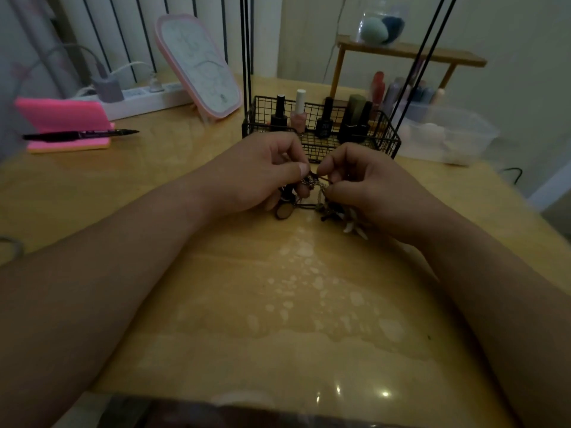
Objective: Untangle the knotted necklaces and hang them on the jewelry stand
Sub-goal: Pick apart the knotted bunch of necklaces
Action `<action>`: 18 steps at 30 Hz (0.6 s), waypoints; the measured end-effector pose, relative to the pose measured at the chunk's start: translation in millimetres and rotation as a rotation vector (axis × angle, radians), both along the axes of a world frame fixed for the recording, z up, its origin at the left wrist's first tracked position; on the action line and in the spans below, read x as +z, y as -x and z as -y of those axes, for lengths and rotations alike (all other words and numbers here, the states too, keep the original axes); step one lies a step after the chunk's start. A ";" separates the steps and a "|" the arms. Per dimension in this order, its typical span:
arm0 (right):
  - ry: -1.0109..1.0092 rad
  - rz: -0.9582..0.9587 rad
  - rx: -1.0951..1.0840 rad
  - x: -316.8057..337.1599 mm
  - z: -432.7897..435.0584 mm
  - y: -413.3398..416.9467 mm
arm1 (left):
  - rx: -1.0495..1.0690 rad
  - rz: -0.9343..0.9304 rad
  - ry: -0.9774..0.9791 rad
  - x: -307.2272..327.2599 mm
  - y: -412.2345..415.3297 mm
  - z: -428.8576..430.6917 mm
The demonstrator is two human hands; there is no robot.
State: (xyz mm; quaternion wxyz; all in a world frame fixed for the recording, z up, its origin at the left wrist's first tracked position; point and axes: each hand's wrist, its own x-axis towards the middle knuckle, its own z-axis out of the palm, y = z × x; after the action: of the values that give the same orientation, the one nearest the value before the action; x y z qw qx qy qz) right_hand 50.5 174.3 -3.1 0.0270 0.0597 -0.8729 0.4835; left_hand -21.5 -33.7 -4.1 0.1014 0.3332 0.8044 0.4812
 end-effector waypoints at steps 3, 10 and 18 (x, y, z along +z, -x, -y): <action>-0.027 0.001 -0.025 -0.1 0.4 0.1 | 0.025 -0.057 0.003 -1.6 1.3 0.3; -0.041 -0.014 -0.120 -1.2 1.8 1.3 | 0.059 -0.060 0.032 -2.6 4.9 0.9; 0.280 0.094 -0.089 1.1 4.4 1.3 | -0.027 -0.051 0.012 -4.6 4.6 1.0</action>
State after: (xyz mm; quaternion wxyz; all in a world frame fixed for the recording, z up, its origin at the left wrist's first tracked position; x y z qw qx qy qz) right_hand 49.2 169.9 -2.0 0.0155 -0.0063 -0.7992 0.6009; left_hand -26.1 -34.7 -8.7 0.0894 0.3556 0.8049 0.4665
